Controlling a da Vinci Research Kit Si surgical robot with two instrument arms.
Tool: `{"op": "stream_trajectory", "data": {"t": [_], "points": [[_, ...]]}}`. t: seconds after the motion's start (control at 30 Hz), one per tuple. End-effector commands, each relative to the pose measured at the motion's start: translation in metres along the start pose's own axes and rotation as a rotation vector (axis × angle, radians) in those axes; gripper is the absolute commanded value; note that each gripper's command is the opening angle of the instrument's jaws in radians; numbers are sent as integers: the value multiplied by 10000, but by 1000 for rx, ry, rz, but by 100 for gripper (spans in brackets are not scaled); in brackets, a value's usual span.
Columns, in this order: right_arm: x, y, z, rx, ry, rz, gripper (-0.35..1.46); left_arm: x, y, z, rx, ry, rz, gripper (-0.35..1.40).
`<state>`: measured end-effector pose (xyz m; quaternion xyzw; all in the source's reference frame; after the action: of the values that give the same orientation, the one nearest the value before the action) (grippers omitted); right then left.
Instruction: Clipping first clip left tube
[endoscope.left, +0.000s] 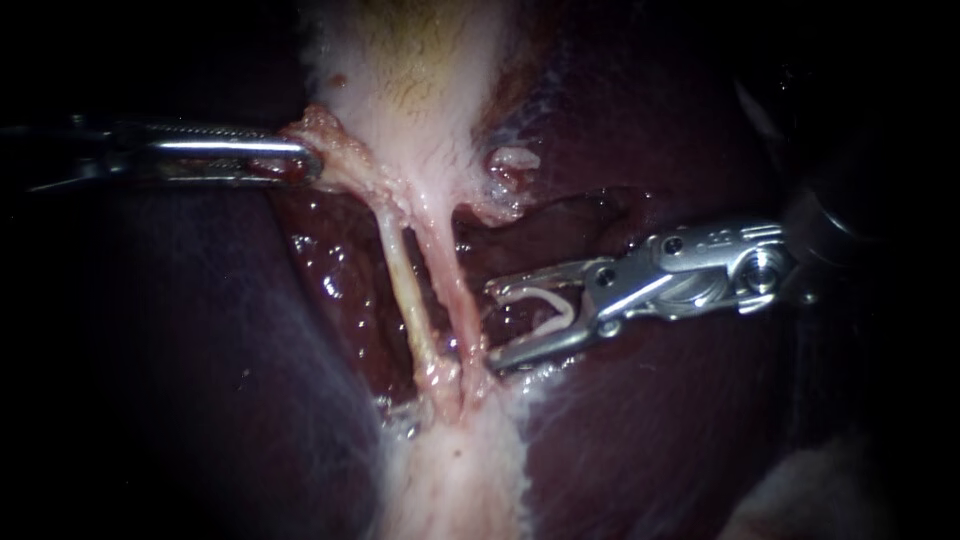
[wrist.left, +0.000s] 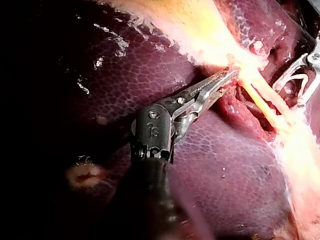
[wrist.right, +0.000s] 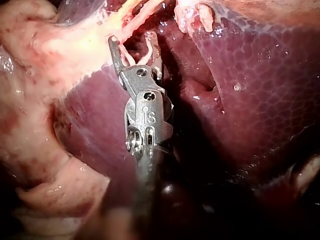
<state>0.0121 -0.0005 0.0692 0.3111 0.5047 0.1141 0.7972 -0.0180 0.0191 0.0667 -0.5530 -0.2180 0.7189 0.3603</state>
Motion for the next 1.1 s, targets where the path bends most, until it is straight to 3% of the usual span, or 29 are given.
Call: {"op": "stream_trajectory", "data": {"t": [0.03,0.27,0.43,0.83,1.1], "points": [[2,-4,0,2,1,-1,50,0,0,0,0,0,0,-35],[13,-25,1,5,8,8,50,0,0,0,0,0,0,-35],[24,-33,3,11,14,43,50,0,0,0,0,0,0,-35],[34,-28,24,18,28,107,50,0,0,0,-3,-1,0,-35],[30,-22,39,18,25,116,50,0,0,0,-3,-1,0,-35]]}}
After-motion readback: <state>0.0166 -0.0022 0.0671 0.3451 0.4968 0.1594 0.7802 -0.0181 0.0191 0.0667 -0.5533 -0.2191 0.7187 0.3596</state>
